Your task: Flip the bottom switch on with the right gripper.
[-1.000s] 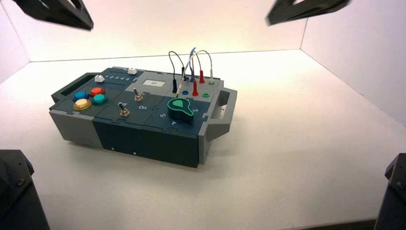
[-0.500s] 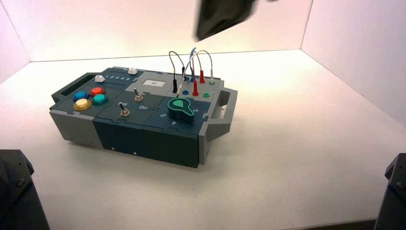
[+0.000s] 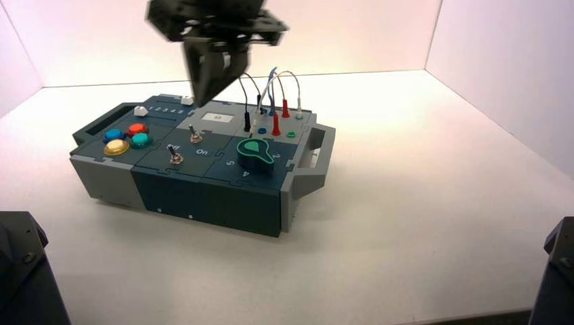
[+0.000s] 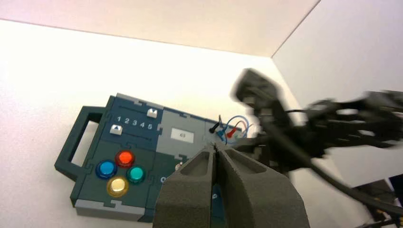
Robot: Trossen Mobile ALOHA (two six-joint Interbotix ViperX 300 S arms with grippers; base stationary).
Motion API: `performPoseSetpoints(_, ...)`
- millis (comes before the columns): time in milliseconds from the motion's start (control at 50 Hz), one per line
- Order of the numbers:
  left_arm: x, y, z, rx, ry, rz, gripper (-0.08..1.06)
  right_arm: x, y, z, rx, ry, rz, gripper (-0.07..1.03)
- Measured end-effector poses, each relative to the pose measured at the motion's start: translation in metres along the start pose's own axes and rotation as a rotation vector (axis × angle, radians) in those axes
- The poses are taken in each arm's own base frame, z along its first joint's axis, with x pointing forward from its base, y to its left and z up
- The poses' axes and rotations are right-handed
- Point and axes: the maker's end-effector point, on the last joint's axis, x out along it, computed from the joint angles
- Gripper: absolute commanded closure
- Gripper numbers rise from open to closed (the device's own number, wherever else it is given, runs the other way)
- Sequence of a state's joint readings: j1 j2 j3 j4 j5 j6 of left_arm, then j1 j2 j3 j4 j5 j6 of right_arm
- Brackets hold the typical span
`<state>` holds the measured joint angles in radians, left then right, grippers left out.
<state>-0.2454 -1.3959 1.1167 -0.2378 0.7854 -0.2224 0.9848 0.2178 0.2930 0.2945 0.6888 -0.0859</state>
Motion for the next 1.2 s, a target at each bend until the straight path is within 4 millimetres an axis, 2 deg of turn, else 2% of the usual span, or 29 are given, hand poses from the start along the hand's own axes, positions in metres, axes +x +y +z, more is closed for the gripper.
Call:
performPoseSetpoints(240,-0.009,-0.003,0.001,-0.006,-0.032,-0.017,1.01,0.023,0.007,0.018,-0.019,0.068,0.015,0.99)
performPoseSetpoints(400,-0.009,-0.002,0.0,-0.005,-0.032,-0.017,1.01,0.03,0.024,0.025,-0.048,0.097,0.037,0.98)
performPoseSetpoints(600,-0.009,-0.002,0.0,-0.003,-0.032,-0.017,1.01,0.035,0.047,0.023,-0.048,0.129,0.085,0.99)
performPoseSetpoints(1200,-0.011,-0.003,0.001,0.009,-0.041,-0.02,1.01,0.045,0.043,0.008,-0.02,0.182,0.084,0.98)
